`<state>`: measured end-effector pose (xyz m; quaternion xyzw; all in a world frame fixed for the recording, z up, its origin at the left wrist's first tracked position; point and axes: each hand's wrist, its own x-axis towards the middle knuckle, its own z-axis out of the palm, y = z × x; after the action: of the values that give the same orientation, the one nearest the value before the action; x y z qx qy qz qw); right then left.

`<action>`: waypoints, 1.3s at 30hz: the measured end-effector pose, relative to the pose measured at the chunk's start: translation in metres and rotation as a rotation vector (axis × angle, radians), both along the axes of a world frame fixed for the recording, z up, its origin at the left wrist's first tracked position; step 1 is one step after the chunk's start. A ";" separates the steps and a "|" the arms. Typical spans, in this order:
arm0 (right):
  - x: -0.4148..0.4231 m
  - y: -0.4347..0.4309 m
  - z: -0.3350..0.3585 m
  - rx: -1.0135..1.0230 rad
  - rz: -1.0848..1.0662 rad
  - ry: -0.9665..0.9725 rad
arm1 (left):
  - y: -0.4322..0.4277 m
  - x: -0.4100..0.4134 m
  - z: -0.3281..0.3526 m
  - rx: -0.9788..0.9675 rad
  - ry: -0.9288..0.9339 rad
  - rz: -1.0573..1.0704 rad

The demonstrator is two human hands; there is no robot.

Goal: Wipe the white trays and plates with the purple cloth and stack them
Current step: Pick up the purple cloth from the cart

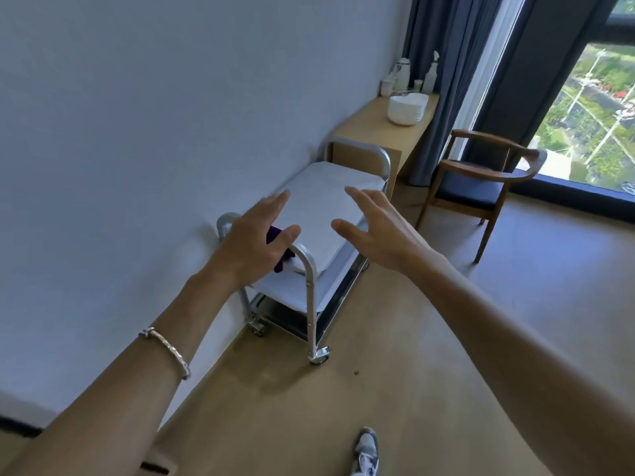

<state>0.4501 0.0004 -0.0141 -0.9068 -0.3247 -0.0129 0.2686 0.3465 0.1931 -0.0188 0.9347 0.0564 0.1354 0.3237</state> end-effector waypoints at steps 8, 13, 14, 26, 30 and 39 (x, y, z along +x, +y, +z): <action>0.141 0.083 -0.003 -0.082 0.243 0.029 | 0.048 0.083 -0.012 -0.078 0.032 0.250; 0.178 0.152 -0.042 -0.162 0.395 0.128 | 0.081 0.091 -0.034 -0.134 0.095 0.432; 0.183 0.166 -0.052 -0.180 0.424 0.140 | 0.089 0.092 -0.039 -0.136 0.109 0.463; 0.241 0.283 -0.174 -0.389 0.373 0.407 | 0.188 0.153 -0.109 -0.274 0.290 0.457; 0.255 0.306 -0.216 -0.467 0.303 0.582 | 0.228 0.176 -0.121 -0.313 0.315 0.443; 0.266 0.308 -0.218 -0.503 0.316 0.478 | 0.263 0.247 -0.114 -0.332 0.304 0.270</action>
<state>0.7163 0.3086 -0.2318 -0.8606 -0.3818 0.3205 0.1046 0.5935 0.4557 -0.1331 0.8624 0.2501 0.0242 0.4396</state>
